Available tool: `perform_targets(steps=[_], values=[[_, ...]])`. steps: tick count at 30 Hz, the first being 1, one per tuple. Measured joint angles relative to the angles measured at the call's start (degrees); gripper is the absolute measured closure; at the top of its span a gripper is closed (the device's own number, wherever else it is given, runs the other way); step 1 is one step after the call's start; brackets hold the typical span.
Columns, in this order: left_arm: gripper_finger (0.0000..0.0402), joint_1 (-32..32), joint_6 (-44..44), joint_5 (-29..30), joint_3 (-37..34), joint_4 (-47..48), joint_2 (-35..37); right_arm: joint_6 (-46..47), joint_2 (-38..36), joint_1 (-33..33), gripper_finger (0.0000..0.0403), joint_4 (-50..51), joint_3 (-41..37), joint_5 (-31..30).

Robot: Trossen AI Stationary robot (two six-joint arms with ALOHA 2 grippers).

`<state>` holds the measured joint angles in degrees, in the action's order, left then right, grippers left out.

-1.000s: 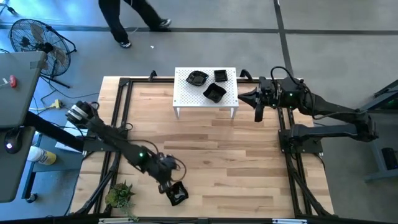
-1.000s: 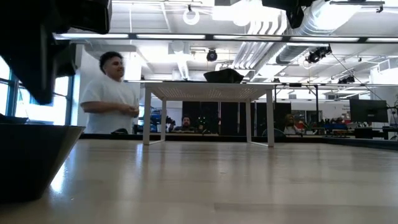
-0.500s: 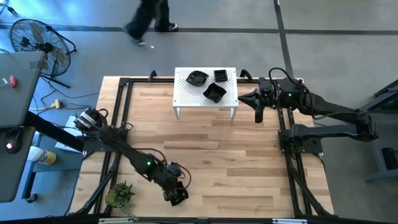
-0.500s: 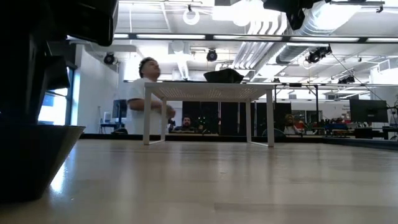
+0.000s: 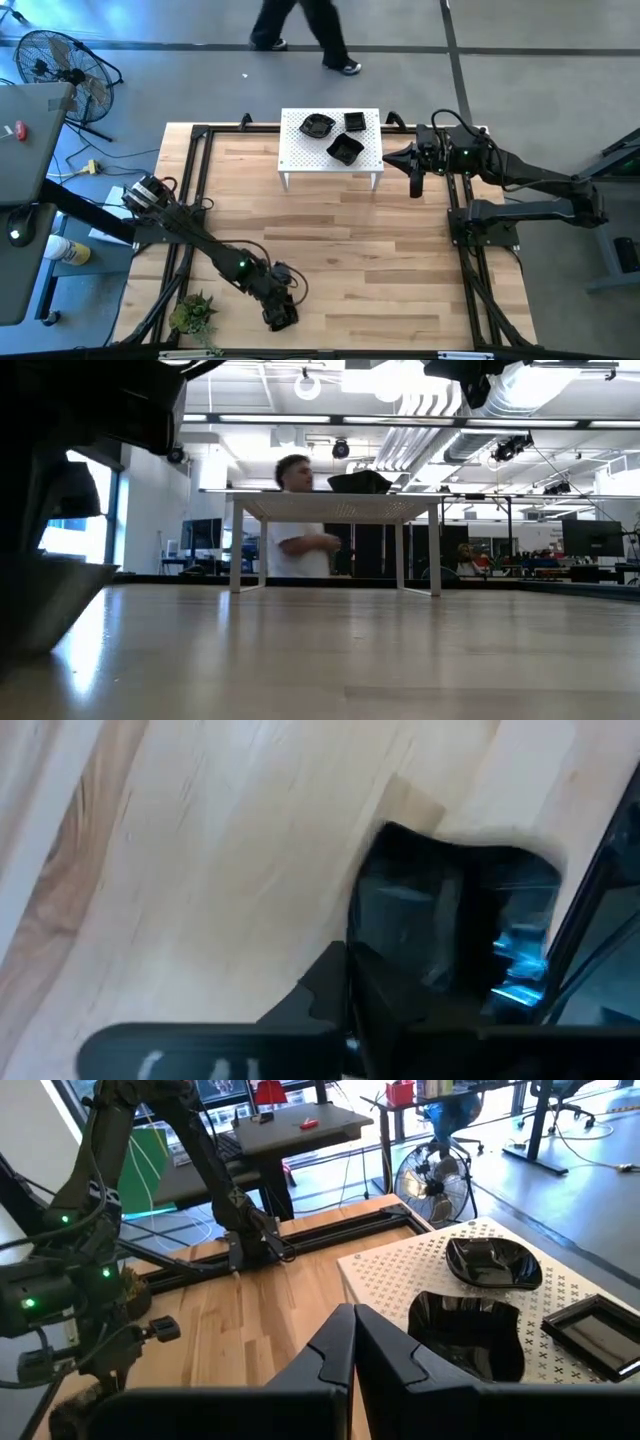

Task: Pick & Place Mini shaped plates
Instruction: Stack the distorted square plate on top of the stacked distorted square plate on the shelf

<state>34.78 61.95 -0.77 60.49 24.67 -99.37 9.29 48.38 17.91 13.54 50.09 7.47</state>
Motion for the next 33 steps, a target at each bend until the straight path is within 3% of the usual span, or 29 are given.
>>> perform_targets(steps=[8, 16, 25, 33], values=[[0.0399, -4.4, -1.8, 0.1, 0.1, 5.6, 4.5, -0.6, 0.0, 0.0, 0.0397, 0.0, 0.0, -0.4], [0.0400, -15.8, -11.4, 2.0, -0.1, 10.5, 10.0, 1.2, 0.0, 0.0, 0.0399, 0.2, 0.0, -0.4], [0.0401, -28.4, -17.2, 1.9, -0.1, -1.5, 7.3, 3.7, 0.0, 0.0, 0.0401, 0.7, 0.0, 0.0], [0.0401, -32.7, -10.4, 2.5, -0.1, -17.5, 2.2, 4.4, 0.0, 0.0, 0.0401, 1.0, 0.0, 0.3]])
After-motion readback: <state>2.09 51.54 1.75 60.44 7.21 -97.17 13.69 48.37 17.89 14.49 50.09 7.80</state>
